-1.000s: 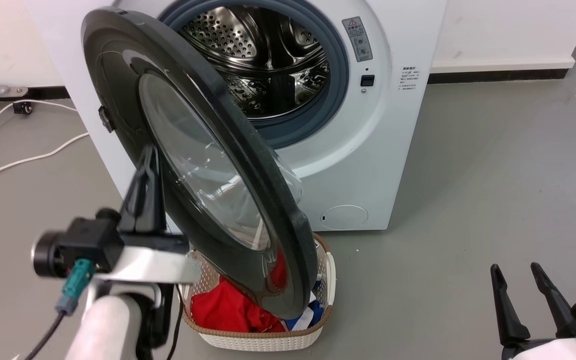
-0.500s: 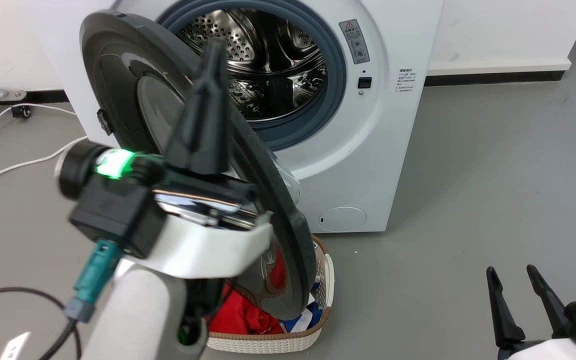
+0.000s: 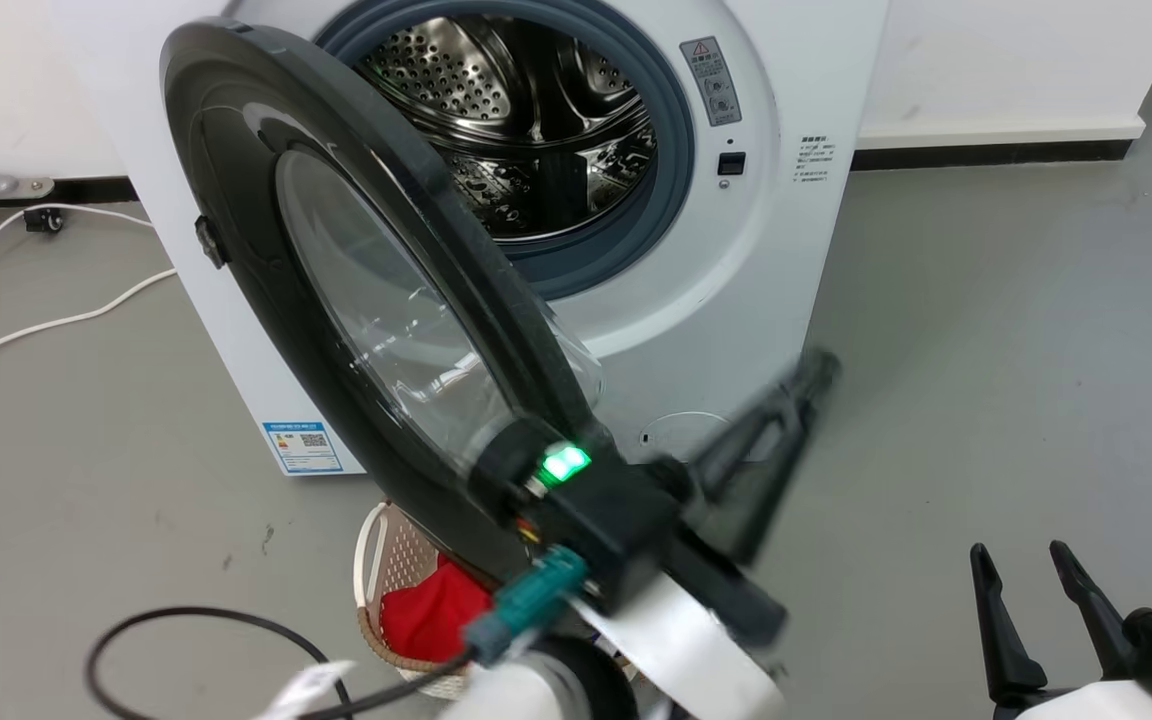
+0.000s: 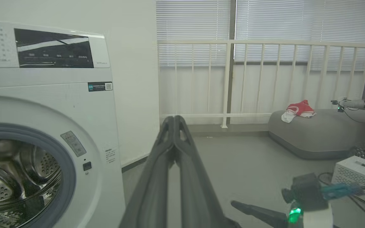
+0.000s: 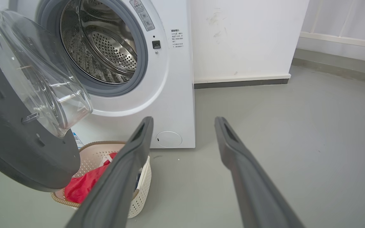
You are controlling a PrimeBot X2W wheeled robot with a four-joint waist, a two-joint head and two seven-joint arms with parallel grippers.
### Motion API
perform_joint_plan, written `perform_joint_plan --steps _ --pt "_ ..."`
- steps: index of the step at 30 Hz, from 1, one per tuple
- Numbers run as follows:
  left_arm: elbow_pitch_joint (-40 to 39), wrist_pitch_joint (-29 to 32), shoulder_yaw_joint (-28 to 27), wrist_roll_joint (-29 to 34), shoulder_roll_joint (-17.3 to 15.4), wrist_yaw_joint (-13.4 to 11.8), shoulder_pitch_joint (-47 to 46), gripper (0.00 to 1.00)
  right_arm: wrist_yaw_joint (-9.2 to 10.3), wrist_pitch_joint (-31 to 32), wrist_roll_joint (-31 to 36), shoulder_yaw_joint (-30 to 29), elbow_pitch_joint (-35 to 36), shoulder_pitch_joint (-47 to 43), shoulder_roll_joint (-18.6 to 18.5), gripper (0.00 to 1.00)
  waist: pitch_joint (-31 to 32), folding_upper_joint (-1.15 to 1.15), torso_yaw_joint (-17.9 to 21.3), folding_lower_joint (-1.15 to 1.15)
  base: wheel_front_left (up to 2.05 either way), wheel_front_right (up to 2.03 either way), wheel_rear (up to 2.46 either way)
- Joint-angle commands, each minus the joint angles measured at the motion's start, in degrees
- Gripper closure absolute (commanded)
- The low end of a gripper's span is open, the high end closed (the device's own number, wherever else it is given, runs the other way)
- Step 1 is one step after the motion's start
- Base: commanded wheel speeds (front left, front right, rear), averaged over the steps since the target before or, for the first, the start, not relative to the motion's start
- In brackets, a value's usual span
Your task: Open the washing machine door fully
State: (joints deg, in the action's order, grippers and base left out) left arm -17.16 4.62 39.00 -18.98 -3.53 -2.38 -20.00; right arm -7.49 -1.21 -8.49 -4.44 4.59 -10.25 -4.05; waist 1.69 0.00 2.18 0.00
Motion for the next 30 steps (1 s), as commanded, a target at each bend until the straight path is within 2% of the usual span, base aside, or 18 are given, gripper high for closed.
perform_joint_plan --steps 1,4,9,21,26,30 --pt "0.79 0.54 1.36 -0.58 0.02 0.54 1.49 1.00 -0.01 -0.08 -0.17 0.03 -0.14 -0.11 0.29 0.00 -0.21 0.00 -0.13 0.00 0.00 0.00 0.00" --pt "3.75 2.06 4.02 -2.27 0.14 0.85 3.63 1.00 -0.01 -0.12 -0.35 0.04 -0.38 0.35 0.34 0.00 -0.60 0.00 -0.26 0.00 0.00 0.00 0.00" --pt "10.09 3.82 5.69 -4.55 0.24 -0.02 6.67 1.00 -0.01 -0.07 -0.71 -0.01 -1.06 0.72 0.44 0.00 -1.03 0.00 -0.32 0.00 0.00 0.00 0.00" --pt "23.05 0.42 0.18 -5.69 0.19 -4.77 5.41 1.00 -0.01 -0.35 -1.61 0.61 -2.65 1.66 0.65 0.00 -1.52 0.00 0.71 0.00 0.00 0.00 0.00" --pt "25.68 -1.58 -2.88 -6.29 -0.21 -6.65 4.52 1.00 -0.01 -0.34 -1.83 0.84 -3.30 1.90 0.36 0.00 -1.61 0.00 1.22 0.00 0.00 0.00 0.00" --pt "26.24 -2.34 -3.44 -6.50 -0.37 -6.93 4.58 1.00 -0.01 -0.23 -1.93 0.69 -3.57 1.93 0.24 0.00 -1.68 0.00 1.27 0.00 0.00 0.00 0.00"
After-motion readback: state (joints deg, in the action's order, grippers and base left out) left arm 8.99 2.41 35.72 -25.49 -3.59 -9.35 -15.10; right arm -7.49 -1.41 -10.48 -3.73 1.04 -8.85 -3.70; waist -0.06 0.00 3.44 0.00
